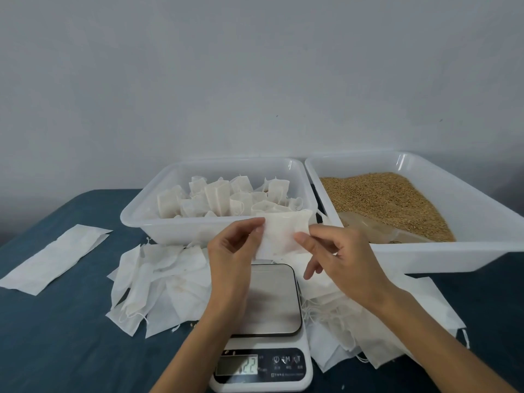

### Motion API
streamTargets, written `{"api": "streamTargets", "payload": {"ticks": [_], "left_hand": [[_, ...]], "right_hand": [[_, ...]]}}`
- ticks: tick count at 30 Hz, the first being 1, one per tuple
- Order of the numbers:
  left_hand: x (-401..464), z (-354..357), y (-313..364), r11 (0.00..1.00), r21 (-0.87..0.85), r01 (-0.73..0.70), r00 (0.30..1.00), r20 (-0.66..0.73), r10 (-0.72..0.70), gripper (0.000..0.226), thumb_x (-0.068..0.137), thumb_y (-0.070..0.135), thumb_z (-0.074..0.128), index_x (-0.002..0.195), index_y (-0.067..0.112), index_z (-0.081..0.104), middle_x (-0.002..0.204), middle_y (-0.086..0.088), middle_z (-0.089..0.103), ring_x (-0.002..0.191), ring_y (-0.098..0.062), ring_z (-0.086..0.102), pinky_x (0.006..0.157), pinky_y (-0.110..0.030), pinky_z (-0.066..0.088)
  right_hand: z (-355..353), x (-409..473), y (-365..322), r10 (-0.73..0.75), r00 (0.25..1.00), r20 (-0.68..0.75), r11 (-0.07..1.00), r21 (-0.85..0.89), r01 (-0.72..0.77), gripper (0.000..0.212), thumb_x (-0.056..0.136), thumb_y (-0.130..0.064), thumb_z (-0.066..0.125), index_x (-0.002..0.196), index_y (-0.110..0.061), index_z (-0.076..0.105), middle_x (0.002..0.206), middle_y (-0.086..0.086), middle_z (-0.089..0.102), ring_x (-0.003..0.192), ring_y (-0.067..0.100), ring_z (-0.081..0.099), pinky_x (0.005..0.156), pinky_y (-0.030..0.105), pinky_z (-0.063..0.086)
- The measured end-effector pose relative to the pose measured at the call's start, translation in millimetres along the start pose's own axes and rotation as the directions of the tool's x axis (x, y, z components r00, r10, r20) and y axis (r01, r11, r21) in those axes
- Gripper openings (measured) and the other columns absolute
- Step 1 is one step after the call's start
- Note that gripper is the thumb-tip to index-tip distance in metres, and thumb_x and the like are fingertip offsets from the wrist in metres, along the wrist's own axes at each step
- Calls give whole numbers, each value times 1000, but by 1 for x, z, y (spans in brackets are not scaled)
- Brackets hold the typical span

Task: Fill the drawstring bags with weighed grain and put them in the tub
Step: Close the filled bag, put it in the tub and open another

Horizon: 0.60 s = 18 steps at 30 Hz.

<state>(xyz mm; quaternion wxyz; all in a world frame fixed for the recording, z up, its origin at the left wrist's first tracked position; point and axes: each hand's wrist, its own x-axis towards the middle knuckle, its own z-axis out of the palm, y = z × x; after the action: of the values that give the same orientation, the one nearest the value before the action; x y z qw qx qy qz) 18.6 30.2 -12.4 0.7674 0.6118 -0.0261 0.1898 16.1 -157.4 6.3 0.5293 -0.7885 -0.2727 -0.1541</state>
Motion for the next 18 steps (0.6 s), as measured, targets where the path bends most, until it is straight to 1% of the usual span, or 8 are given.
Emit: {"api": "streamTargets", "payload": {"ticks": [2,5,7,9,13,15,17,18], "left_hand": [[1,-1,-2,1000,-1,3,1000,6,-3,22,96,5,71,95,23,84,91,4,79,80,-2,67,69,-12,49],[3,-3,-2,998,-34,44,999,15,-43,20,96,7,72,98,24,84,95,1,80,87,-5,70,72,-15,52],[5,-4,-1,996,-47,80,996,36,-78,19,96,9,73,99,24,84,95,0,79,88,-9,68,73,-18,52],[6,-5,-1,993,-54,106,992,69,-102,20,95,7,73,99,23,84,93,-1,78,88,-13,64,77,-24,50],[8,-8,-1,992,-10,123,988,92,-122,21,96,6,72,99,23,84,91,0,78,83,-10,62,72,-21,49],[9,-10,0,990,19,137,988,65,-138,23,97,4,70,96,22,84,88,1,77,76,-7,61,65,-17,49],[9,-12,4,992,106,60,998,24,-63,22,99,5,68,94,20,83,85,5,76,70,-8,61,63,-17,49],[8,-15,6,987,161,-15,1000,17,12,15,99,11,70,97,22,81,90,8,76,74,-7,64,68,-18,51]], "right_hand": [[-1,1,1,-8,1000,11,1000,5,8,49,101,-38,60,63,-10,44,55,9,38,56,13,73,44,57,45],[-5,2,3,30,997,67,1000,-3,-30,49,101,-39,59,65,-8,48,57,5,45,60,14,74,47,58,47],[-8,3,4,95,986,139,995,17,-98,41,101,-37,59,72,-7,58,63,0,58,64,17,75,52,57,50],[-9,4,4,146,971,189,986,47,-157,37,100,-35,60,84,-3,67,76,9,69,70,21,76,59,53,55],[-14,6,4,177,957,230,971,121,-208,45,101,-32,57,79,8,59,75,23,59,78,27,77,62,50,57],[-20,5,2,205,942,266,960,134,-247,47,100,-33,57,75,6,51,68,22,49,78,30,77,60,47,57],[-26,5,-3,227,929,291,959,100,-266,49,100,-37,57,71,2,44,62,14,44,76,30,77,57,42,55],[-29,6,-6,238,924,300,961,65,-269,51,99,-39,57,72,2,42,62,14,44,74,29,77,57,42,55]]}}
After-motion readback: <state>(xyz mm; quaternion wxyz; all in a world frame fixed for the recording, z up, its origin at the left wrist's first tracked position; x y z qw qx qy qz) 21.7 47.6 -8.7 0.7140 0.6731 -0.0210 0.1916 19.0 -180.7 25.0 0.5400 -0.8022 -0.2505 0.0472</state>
